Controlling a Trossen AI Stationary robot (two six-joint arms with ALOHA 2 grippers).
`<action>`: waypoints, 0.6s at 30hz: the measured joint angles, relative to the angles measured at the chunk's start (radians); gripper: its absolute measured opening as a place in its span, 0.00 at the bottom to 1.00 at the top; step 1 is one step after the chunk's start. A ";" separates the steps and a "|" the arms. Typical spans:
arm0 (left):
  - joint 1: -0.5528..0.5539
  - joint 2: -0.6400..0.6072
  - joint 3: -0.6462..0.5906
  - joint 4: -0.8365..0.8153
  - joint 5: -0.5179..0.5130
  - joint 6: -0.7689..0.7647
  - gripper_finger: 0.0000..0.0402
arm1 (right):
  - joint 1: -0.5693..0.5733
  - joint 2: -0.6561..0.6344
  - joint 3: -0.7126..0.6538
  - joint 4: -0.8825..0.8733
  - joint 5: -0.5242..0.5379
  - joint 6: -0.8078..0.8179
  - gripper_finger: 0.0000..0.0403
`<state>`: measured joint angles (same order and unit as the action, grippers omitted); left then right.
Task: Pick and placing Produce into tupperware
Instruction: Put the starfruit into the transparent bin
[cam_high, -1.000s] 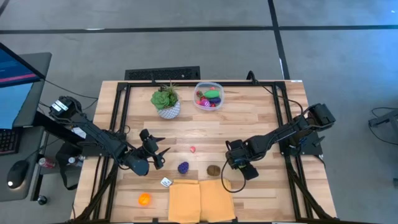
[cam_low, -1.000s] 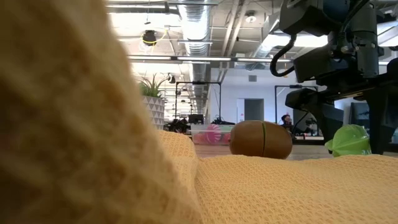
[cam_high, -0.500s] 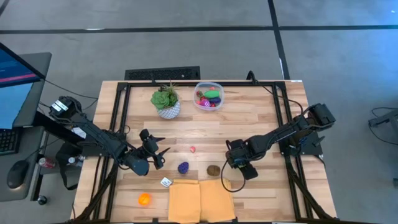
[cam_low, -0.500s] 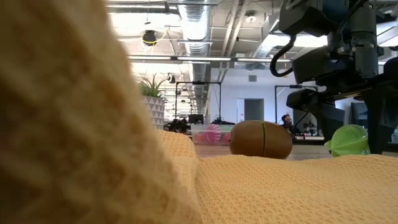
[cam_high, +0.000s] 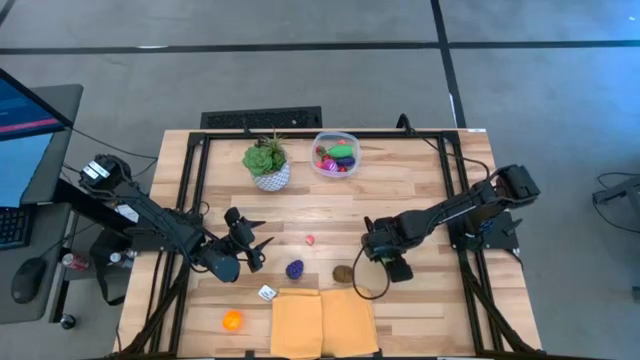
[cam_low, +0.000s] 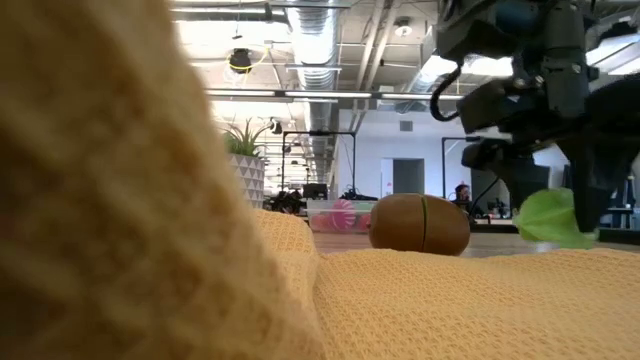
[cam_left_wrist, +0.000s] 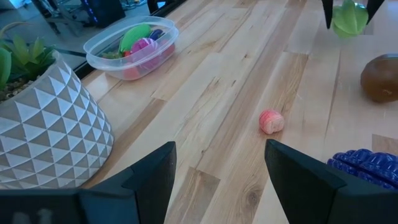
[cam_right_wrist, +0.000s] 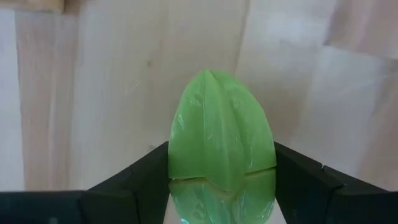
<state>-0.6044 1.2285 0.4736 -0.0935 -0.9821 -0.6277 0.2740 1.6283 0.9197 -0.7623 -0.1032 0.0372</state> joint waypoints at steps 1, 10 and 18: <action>0.000 0.000 0.000 0.000 0.000 0.000 0.59 | -0.006 0.000 0.015 -0.016 0.000 0.000 0.66; 0.000 0.000 0.000 0.001 0.001 0.000 0.59 | -0.061 0.000 0.117 -0.064 0.000 -0.045 0.66; 0.000 0.000 0.000 0.001 0.008 0.005 0.59 | -0.116 0.000 0.175 -0.059 0.004 -0.112 0.66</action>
<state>-0.6046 1.2289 0.4736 -0.0925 -0.9745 -0.6228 0.1577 1.6279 1.0948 -0.8208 -0.0990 -0.0749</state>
